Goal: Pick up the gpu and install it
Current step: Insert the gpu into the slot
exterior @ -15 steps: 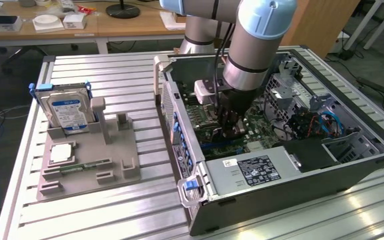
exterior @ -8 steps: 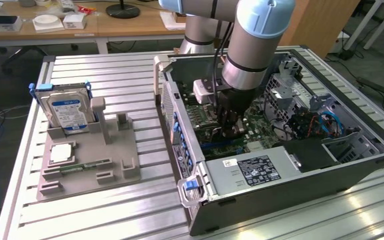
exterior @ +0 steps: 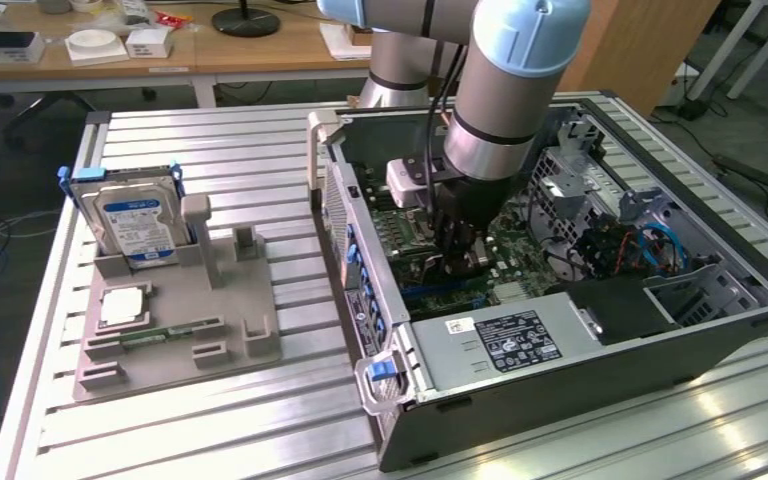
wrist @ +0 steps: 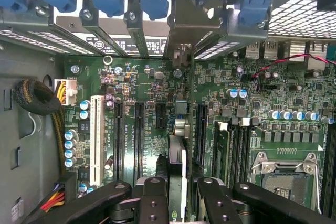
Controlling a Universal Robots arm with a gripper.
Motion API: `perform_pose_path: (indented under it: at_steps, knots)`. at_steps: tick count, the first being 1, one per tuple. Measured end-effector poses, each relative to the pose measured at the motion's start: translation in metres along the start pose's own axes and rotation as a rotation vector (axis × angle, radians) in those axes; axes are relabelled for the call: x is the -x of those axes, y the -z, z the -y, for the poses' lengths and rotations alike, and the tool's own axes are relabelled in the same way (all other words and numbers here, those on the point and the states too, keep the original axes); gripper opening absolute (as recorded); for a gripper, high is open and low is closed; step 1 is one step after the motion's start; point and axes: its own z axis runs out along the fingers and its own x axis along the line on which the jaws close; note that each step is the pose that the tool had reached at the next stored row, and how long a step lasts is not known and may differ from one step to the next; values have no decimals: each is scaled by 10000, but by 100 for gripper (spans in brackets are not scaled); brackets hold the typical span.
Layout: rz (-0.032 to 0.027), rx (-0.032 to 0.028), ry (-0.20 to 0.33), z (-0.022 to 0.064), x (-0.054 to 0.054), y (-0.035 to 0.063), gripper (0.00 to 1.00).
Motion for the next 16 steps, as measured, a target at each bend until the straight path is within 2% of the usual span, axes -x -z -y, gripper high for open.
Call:
perform_pose_path:
  at_steps: [16]
  knots:
    - [11,-1,-4,-10,-1,-16,26]
